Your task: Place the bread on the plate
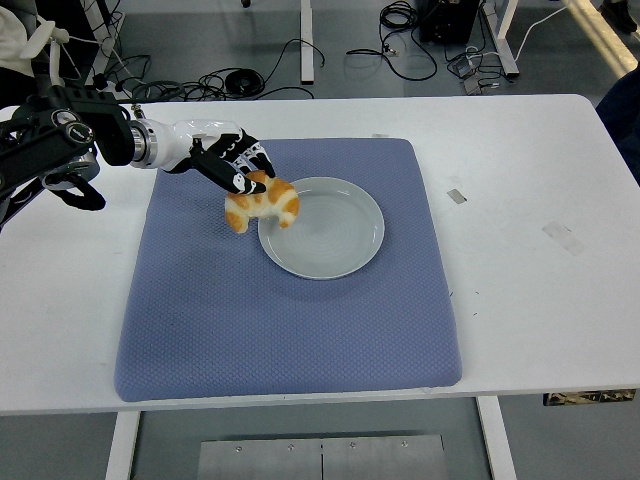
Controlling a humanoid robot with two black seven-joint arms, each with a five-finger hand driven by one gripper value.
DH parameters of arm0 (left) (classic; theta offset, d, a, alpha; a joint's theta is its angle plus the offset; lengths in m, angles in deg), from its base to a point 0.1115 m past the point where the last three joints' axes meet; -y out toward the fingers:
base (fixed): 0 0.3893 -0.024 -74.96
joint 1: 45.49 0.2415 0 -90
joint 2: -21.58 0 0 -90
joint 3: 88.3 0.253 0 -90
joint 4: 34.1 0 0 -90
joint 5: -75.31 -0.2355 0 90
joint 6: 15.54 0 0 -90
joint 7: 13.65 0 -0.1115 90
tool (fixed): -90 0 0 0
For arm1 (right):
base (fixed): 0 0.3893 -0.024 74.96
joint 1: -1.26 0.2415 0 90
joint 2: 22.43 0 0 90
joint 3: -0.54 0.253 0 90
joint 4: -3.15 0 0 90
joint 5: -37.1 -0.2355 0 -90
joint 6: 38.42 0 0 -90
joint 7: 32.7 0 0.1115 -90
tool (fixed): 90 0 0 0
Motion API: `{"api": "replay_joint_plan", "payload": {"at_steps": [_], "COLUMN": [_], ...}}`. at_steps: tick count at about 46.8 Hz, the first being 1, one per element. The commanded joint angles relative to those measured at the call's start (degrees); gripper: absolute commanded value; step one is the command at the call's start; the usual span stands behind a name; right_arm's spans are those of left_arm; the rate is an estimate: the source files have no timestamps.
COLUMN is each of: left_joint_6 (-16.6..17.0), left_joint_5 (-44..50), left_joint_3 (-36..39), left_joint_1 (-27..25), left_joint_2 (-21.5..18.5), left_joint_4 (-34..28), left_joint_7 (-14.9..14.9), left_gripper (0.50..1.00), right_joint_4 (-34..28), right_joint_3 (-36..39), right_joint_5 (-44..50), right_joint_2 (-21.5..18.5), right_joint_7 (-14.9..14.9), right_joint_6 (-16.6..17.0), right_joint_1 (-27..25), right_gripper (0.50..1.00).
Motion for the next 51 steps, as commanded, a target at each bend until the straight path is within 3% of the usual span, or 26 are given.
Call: {"api": "replay_joint_plan", "payload": {"at_steps": [1,26,51], "left_joint_6": [0.7,7.4,8.8], "left_joint_5": [-0.1,-0.4,-0.4], "left_joint_3": [0.3,0.7,0.8], "left_joint_1": [0.0,1.0,2.3], "left_joint_2": [1.0,6.1,9.5], "left_joint_4": [0.2,2.2,3.4], "left_joint_7": [0.0,0.0,0.0], "left_gripper": [0.500,0.500,0.500], "right_joint_4": [0.0,0.0,0.0], "right_joint_3": [0.0,0.0,0.0], "right_joint_5": [0.0,0.0,0.0], "right_joint_2": [0.0,0.0,0.0], "right_joint_7": [0.0,0.0,0.0], "right_joint_6": [0.0,0.0,0.0], "right_joint_1": [0.0,0.0,0.0], "right_gripper": [1.000,1.000,1.000]}}
